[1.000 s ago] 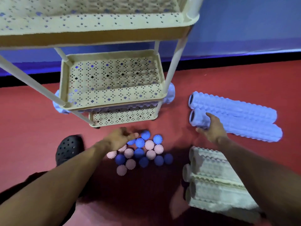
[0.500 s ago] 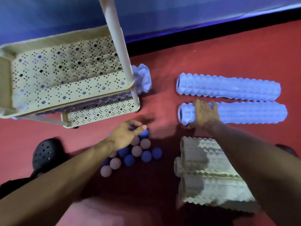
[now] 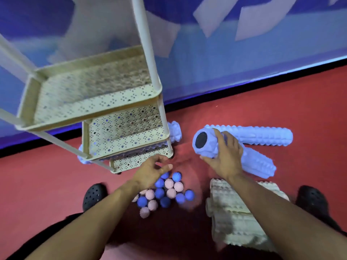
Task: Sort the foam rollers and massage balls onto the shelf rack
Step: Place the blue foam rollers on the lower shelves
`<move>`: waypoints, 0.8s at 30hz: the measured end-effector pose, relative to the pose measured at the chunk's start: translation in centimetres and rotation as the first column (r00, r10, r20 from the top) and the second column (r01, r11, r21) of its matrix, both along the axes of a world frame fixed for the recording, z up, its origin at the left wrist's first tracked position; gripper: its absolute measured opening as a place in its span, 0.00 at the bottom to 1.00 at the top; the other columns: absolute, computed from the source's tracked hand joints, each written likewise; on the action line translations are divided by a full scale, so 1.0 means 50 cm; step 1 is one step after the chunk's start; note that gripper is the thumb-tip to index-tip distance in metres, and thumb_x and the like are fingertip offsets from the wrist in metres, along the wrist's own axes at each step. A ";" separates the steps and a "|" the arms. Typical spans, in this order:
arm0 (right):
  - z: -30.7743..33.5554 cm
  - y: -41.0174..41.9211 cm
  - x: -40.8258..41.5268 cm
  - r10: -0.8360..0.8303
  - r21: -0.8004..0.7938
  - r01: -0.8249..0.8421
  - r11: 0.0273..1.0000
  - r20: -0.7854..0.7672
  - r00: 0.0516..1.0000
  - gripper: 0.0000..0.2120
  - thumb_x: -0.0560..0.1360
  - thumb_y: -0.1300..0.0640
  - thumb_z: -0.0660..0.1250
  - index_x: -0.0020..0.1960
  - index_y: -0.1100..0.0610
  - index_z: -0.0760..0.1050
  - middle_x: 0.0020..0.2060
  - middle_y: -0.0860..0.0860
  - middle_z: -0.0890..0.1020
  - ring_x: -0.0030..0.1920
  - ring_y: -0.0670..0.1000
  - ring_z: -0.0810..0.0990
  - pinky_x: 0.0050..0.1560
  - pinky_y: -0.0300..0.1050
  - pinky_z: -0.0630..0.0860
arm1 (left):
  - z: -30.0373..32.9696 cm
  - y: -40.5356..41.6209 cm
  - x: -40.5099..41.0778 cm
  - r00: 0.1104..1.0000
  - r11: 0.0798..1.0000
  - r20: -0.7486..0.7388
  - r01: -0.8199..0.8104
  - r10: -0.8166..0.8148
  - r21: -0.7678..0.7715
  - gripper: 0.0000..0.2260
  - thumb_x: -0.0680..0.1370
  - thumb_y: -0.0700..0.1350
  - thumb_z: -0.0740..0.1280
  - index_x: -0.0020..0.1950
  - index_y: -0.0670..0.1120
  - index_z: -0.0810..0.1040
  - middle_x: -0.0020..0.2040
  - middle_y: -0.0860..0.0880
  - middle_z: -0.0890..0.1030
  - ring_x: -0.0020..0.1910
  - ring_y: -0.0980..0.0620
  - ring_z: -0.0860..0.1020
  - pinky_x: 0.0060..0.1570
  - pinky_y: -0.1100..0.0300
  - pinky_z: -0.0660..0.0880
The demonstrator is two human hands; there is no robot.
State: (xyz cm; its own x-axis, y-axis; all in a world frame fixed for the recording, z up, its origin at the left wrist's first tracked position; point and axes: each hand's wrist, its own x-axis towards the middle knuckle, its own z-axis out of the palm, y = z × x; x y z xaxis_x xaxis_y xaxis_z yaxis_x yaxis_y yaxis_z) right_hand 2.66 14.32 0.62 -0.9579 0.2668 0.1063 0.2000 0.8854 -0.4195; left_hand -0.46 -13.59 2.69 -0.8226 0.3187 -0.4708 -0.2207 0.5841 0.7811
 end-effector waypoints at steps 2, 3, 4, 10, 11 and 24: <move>0.083 -0.039 0.022 -0.060 -0.135 0.054 0.989 -0.048 0.997 0.50 0.60 0.35 0.77 0.76 0.47 0.61 0.68 0.51 0.70 0.69 0.57 0.68 0.65 0.60 0.68 | 0.080 -0.017 0.023 0.997 0.999 -0.071 0.023 -0.025 -0.028 0.13 0.76 0.51 0.73 0.58 0.50 0.76 0.54 0.53 0.79 0.44 0.53 0.79 0.47 0.65 0.75; 0.121 -0.056 0.035 -0.076 -0.200 0.060 0.978 -0.075 0.994 0.50 0.60 0.35 0.78 0.76 0.48 0.62 0.68 0.51 0.70 0.69 0.57 0.69 0.65 0.60 0.69 | 0.117 -0.027 0.035 0.995 0.999 -0.100 0.024 -0.028 -0.042 0.15 0.76 0.51 0.73 0.60 0.49 0.76 0.55 0.54 0.78 0.45 0.53 0.80 0.45 0.68 0.74; 0.157 -0.074 0.050 -0.085 -0.254 0.056 0.966 -0.104 0.991 0.50 0.60 0.35 0.78 0.75 0.50 0.62 0.68 0.51 0.71 0.69 0.57 0.69 0.65 0.60 0.70 | 0.154 -0.039 0.048 0.991 0.998 -0.131 0.023 -0.029 -0.050 0.17 0.76 0.51 0.73 0.62 0.49 0.75 0.56 0.54 0.78 0.47 0.53 0.80 0.44 0.72 0.73; 0.312 -0.169 0.152 -0.205 -0.649 0.008 0.760 -0.228 0.952 0.47 0.61 0.47 0.82 0.74 0.51 0.64 0.68 0.50 0.70 0.69 0.52 0.71 0.69 0.50 0.68 | 0.324 -0.104 0.137 0.963 0.997 -0.269 -0.013 -0.007 -0.073 0.24 0.74 0.51 0.76 0.66 0.47 0.73 0.60 0.51 0.78 0.53 0.58 0.78 0.50 0.76 0.70; 0.332 -0.179 0.165 -0.232 -0.698 0.009 0.716 -0.227 0.946 0.46 0.62 0.51 0.83 0.74 0.52 0.63 0.68 0.50 0.70 0.70 0.51 0.70 0.70 0.47 0.67 | 0.347 -0.112 0.152 0.963 0.997 -0.269 -0.015 -0.006 -0.076 0.25 0.73 0.51 0.76 0.66 0.48 0.72 0.60 0.52 0.78 0.54 0.58 0.78 0.53 0.73 0.72; 0.457 -0.253 0.253 -0.783 -0.989 0.135 -0.054 0.126 0.609 0.37 0.61 0.47 0.84 0.64 0.54 0.73 0.58 0.47 0.82 0.56 0.47 0.83 0.59 0.55 0.80 | 0.397 -0.167 0.263 0.907 0.902 -0.036 -0.410 0.419 0.137 0.30 0.70 0.63 0.74 0.65 0.50 0.71 0.61 0.47 0.78 0.56 0.51 0.78 0.56 0.51 0.76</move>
State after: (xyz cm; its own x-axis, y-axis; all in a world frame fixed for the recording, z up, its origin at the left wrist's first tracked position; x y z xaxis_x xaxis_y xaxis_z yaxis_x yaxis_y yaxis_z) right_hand 15.32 1.69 23.50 -0.4642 0.8015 -0.3769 -0.0865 -0.4645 -0.8814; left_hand 12.67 -21.92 22.53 -0.9197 -0.0052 -0.3925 -0.3696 0.3484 0.8614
